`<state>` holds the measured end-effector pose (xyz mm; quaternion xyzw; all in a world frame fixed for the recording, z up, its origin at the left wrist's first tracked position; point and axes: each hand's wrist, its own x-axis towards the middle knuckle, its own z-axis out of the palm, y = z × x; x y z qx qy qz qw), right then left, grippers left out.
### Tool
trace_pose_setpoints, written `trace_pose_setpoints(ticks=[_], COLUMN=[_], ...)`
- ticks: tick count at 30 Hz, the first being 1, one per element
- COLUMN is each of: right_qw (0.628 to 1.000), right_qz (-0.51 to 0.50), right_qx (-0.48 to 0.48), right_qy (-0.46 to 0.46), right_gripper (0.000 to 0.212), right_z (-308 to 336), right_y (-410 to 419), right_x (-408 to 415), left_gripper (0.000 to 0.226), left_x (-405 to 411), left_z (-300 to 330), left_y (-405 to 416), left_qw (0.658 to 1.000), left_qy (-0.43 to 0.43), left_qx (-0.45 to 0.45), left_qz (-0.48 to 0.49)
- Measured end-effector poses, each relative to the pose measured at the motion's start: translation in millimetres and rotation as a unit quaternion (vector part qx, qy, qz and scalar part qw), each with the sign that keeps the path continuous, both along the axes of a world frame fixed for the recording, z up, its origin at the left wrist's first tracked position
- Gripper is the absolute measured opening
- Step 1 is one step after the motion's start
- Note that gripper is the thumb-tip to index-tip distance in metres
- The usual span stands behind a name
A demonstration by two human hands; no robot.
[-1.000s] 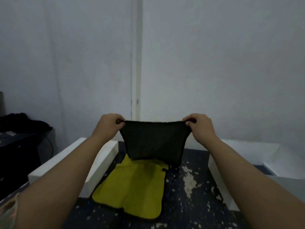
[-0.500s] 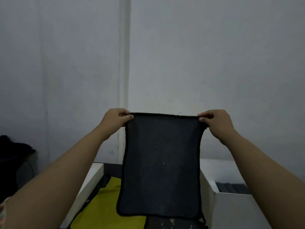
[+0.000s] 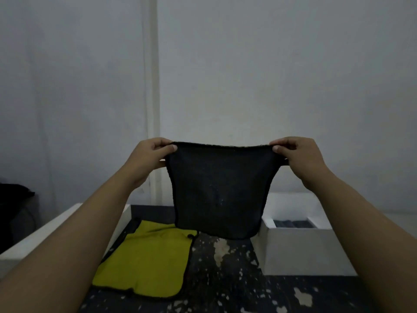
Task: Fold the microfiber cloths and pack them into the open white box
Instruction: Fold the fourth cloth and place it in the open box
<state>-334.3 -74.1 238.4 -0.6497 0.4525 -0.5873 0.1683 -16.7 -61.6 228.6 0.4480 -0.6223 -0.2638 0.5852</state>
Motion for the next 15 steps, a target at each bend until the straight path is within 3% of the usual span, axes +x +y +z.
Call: trace_pose_setpoints(ticks=[9, 10, 13, 15], right_qw=[0.991, 0.987, 0.969, 0.955], right_qz=[0.086, 0.101, 0.141, 0.153], right_qx=[0.094, 0.117, 0.187, 0.229], right_qy=[0.031, 0.038, 0.076, 0.105], right_gripper=[0.016, 0.018, 0.019, 0.016], right_z=[-94.8, -107.4, -147.9, -172.9], right_y=[83.2, 89.5, 105.9, 111.6], right_x=[-8.8, -8.9, -8.0, -9.1], left_gripper=[0.005, 0.011, 0.057, 0.060], left_x=[-3.8, -3.4, -1.4, 0.3], left_z=[-103.0, -115.9, -159.5, -185.8], left_y=[96.1, 103.9, 119.3, 127.0], left_qw=[0.987, 0.983, 0.974, 0.964], left_qy=[0.026, 0.026, 0.009, 0.014], left_qx=[0.093, 0.112, 0.173, 0.207], left_qz=[-0.132, -0.143, -0.148, -0.165])
